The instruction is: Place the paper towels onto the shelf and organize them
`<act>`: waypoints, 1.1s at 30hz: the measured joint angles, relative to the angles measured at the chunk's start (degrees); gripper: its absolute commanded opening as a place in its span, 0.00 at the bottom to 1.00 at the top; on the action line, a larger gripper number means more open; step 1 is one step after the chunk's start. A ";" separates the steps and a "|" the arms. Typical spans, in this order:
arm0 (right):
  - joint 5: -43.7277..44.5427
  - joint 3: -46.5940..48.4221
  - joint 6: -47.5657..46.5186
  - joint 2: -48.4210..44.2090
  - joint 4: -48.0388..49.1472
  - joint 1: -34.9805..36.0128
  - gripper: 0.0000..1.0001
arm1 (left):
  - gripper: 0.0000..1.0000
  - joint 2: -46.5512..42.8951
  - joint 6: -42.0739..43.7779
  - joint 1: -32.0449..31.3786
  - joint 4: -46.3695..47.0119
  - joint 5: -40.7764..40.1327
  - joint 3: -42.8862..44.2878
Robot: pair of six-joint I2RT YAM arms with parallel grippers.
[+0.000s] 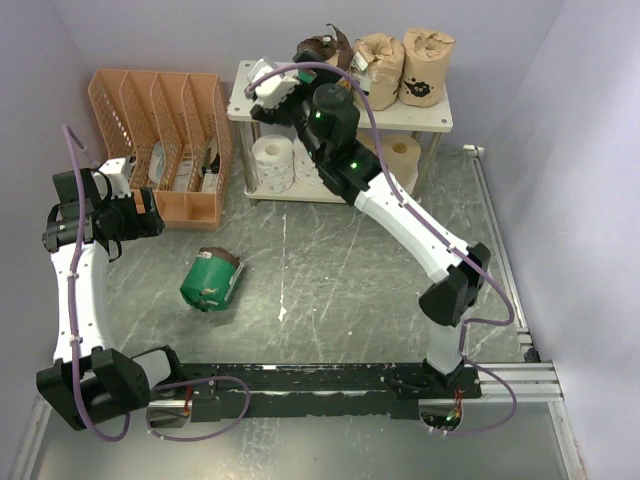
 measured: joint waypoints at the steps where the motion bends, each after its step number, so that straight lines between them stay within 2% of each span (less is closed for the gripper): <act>1: 0.26 -1.22 0.92 -0.87 0.15 1.11 1.00 | 0.94 0.00 0.00 0.00 0.00 -0.04 0.00; 3: 1.20 -6.56 2.89 -4.26 1.05 4.00 1.00 | 0.93 -0.04 0.00 0.00 0.02 -0.26 0.00; 6: 2.69 -20.44 7.61 -12.28 2.64 11.41 1.00 | 0.94 -0.90 -0.22 0.02 0.13 -1.05 0.00; 10: 0.00 -37.05 20.39 -18.71 4.44 18.99 1.00 | 0.94 -3.61 -0.90 0.37 0.44 -0.50 0.07; 14: -5.46 -49.05 34.67 -18.51 5.29 17.49 1.00 | 0.94 -3.65 -1.09 3.19 -0.13 4.44 1.40; 18: -14.69 -57.24 48.61 -15.52 6.91 14.34 1.00 | 0.94 -2.16 -1.11 6.03 -0.26 8.63 1.53; 25: -30.01 -61.46 64.39 -12.37 19.02 9.90 1.00 | 0.94 -0.44 -1.03 6.29 -0.52 11.10 1.51; 33: -42.62 -49.24 70.71 1.18 25.46 8.04 1.00 | 0.94 -0.39 -0.63 6.29 -0.68 12.15 1.51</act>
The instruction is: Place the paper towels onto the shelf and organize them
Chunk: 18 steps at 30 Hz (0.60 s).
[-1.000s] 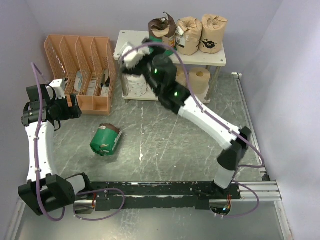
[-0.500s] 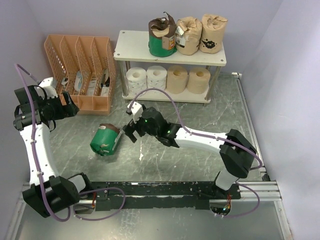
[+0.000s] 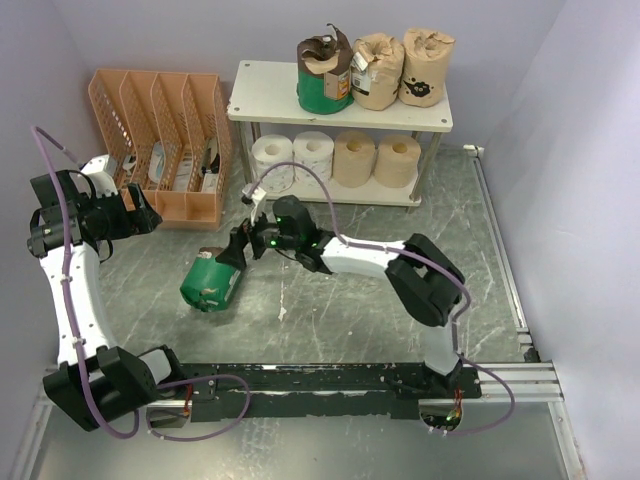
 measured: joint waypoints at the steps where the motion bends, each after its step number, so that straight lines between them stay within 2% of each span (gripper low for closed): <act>1: -0.96 1.57 0.28 2.08 0.00 0.00 1.00 | 0.93 0.04 0.07 0.00 -0.02 -0.02 0.00; 6: -2.86 5.73 0.22 7.54 -1.81 0.04 0.99 | 0.94 0.11 0.28 0.00 -0.02 -0.02 -0.07; 12: -3.80 6.14 -0.09 9.03 -3.34 -0.07 0.98 | 0.93 0.39 0.50 0.04 0.00 -0.07 -0.17; 18: -4.87 8.20 -0.11 11.65 -4.07 -0.04 0.88 | 0.94 0.85 0.63 0.04 0.00 -0.11 -0.17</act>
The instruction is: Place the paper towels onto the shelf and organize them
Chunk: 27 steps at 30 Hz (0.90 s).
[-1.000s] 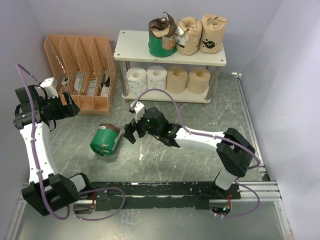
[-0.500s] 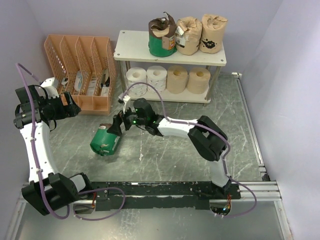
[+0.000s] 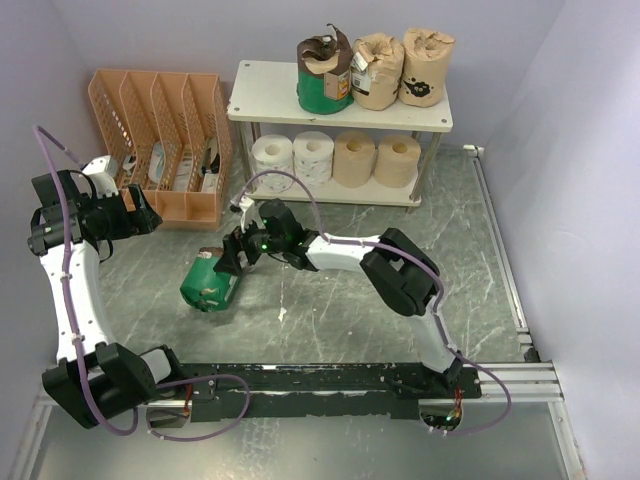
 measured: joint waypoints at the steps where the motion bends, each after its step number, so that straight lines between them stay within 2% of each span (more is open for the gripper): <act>1: -0.28 0.44 0.00 0.55 -0.28 0.00 0.86 | 0.94 0.00 0.02 0.00 0.00 0.00 0.00; 11: -6.05 4.44 0.66 4.39 -0.92 -0.02 0.62 | 0.94 0.00 0.07 0.00 0.11 -0.44 -0.55; 14: -8.13 4.46 0.90 4.61 -0.57 -0.17 0.43 | 0.94 0.00 0.07 0.00 0.09 -0.59 -0.66; 17: -10.23 4.46 1.79 5.09 0.37 -0.59 0.32 | 0.94 0.00 0.07 0.00 0.09 -0.63 -0.66; 19: -11.89 4.46 2.56 5.51 0.94 -0.98 0.21 | 0.93 0.00 0.07 0.00 0.09 -0.66 -0.66; 21: -13.70 4.42 3.67 5.97 2.08 -1.46 0.02 | 0.94 0.00 0.09 0.00 0.09 -0.68 -0.66; 27: -16.74 3.50 5.57 6.10 3.15 -2.51 0.00 | 0.93 0.00 0.11 0.00 0.11 -1.25 -0.68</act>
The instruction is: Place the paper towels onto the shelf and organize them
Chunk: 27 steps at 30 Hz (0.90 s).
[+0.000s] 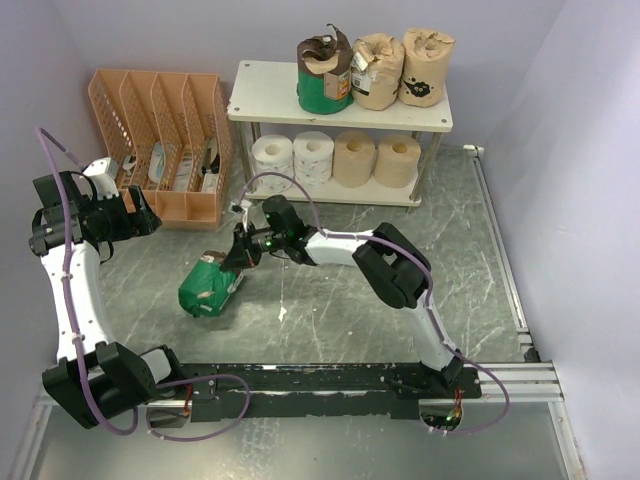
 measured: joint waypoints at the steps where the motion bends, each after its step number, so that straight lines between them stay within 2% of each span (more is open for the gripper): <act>1: 0.13 0.00 -0.50 -0.31 -0.96 0.02 0.00 | 0.94 0.00 0.00 0.00 0.00 -0.07 0.00; 7: 5.33 3.13 -10.45 -6.88 -17.07 1.75 0.00 | 0.94 0.00 0.00 0.00 -0.02 -0.17 0.00; 12: 16.15 16.35 -23.34 -14.62 -37.09 5.11 0.00 | 0.94 0.00 0.00 0.00 -0.02 -0.17 0.00; 17: 27.93 33.03 -33.81 -19.47 -51.45 8.04 0.00 | 0.94 0.00 0.00 0.00 -0.02 -0.17 0.00; 19: 36.09 39.65 -38.27 -20.00 -55.98 9.88 0.00 | 0.94 0.00 0.00 0.00 -0.02 -0.17 0.00; 23: 56.06 46.69 -48.50 -19.52 -60.78 14.58 0.00 | 0.93 0.00 -0.02 0.00 0.00 -0.15 0.00; 27: 70.84 47.45 -59.95 -17.44 -61.02 17.40 0.00 | 0.93 0.00 -0.02 0.00 0.00 -0.15 -0.02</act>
